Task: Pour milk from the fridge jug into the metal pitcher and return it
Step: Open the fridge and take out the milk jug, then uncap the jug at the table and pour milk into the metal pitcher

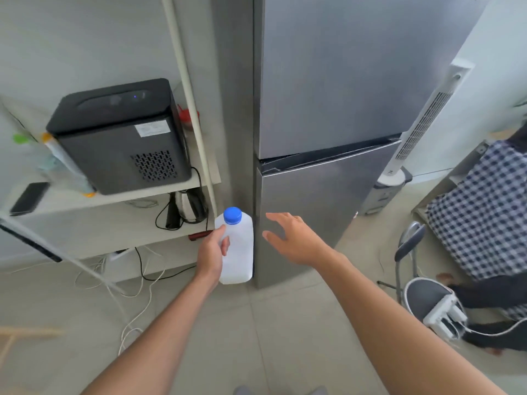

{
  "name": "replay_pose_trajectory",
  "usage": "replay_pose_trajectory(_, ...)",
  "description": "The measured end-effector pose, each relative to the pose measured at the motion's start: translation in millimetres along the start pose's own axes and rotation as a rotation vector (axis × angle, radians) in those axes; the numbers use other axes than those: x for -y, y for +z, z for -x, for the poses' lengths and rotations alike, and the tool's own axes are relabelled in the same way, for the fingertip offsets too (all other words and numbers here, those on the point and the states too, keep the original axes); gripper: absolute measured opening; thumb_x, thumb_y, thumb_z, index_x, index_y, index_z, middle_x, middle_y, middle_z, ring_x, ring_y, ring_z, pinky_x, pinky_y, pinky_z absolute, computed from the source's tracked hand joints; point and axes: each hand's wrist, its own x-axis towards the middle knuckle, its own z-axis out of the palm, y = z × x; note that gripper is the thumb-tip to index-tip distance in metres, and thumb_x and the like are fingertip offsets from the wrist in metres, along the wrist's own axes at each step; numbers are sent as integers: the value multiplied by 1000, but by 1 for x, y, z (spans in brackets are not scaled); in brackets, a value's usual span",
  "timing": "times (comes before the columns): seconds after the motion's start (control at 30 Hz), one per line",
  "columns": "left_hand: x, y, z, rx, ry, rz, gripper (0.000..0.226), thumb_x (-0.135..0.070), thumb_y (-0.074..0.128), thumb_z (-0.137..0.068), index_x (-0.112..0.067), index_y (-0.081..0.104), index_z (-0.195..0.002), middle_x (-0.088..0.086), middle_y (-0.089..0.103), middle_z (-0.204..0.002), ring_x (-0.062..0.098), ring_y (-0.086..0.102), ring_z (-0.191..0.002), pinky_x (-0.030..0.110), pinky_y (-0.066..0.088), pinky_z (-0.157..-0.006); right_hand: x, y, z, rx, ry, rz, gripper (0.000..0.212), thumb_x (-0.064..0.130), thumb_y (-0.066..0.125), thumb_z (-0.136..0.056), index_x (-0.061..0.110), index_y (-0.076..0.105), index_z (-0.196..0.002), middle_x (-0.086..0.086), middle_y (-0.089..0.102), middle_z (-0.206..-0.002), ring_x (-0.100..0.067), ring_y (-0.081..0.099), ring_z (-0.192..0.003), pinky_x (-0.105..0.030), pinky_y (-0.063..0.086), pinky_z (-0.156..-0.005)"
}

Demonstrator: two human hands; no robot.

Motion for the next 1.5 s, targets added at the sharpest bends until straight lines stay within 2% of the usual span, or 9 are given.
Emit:
replay_pose_trajectory(0.17,-17,-20,8,-4,-37,74,45,-53,64,-86,-22,36,-67,0,36,-65,20,30,-66,41,25,-72,22,19,-5,53,5,-43,84,64,67,-102,29,35,-171,6,43,-169,-20,28,-160,-46,37,-126)
replay_pose_trajectory(0.37,-36,-28,16,66,-18,141,41,-36,59,-97,-25,33,-67,-2,30,-63,16,24,-59,36,23,-61,41,35,-3,81,1,-125,100,68,80,-90,41,27,-170,16,42,-167,-16,32,-154,-45,37,-123)
replay_pose_trajectory(0.47,-41,-31,16,103,-15,172,43,-36,59,-96,-22,25,-74,-1,29,-64,16,23,-59,35,21,-59,45,41,-4,60,-8,-140,98,65,85,-87,47,30,-166,18,45,-160,-18,38,-146,-42,40,-116)
replay_pose_trajectory(0.67,-47,-38,17,106,-25,210,46,-38,60,-92,-14,22,-82,2,28,-69,17,22,-63,35,22,-59,47,51,-13,59,-12,-197,100,71,87,-76,43,39,-159,26,52,-147,-14,47,-141,-45,46,-117)
replay_pose_trajectory(0.83,-50,-55,17,-15,-1,243,45,-37,63,-90,-15,25,-84,3,32,-71,16,26,-62,35,24,-60,60,58,-34,108,-74,-193,93,64,91,-78,39,44,-154,22,57,-142,-7,55,-134,-40,51,-113)
replay_pose_trajectory(0.97,-50,-74,16,-106,7,273,39,-35,61,-92,-21,31,-73,3,31,-69,15,27,-61,34,25,-60,75,67,-56,171,-136,-167,99,71,89,-74,38,42,-155,22,56,-144,-8,54,-136,-40,50,-113)
replay_pose_trajectory(1.17,-55,-105,16,-294,65,314,50,-42,64,-83,-14,23,-78,4,26,-67,17,24,-61,37,23,-62,108,78,-102,306,-280,-92,98,71,90,-75,32,44,-153,19,57,-140,-8,57,-129,-34,52,-105)
replay_pose_trajectory(1.37,-60,-127,22,-527,61,391,44,-27,56,-100,-20,26,-69,2,26,-63,16,25,-58,35,24,-61,142,93,-143,449,-449,-22,103,73,89,-74,31,41,-155,15,54,-146,-11,55,-137,-39,50,-111)
replay_pose_trajectory(1.5,-62,-132,35,-651,76,467,45,-37,65,-83,-22,29,-62,2,26,-61,17,24,-57,36,24,-61,160,104,-157,525,-549,14,104,73,89,-75,29,40,-156,14,54,-146,-11,52,-136,-33,46,-102)
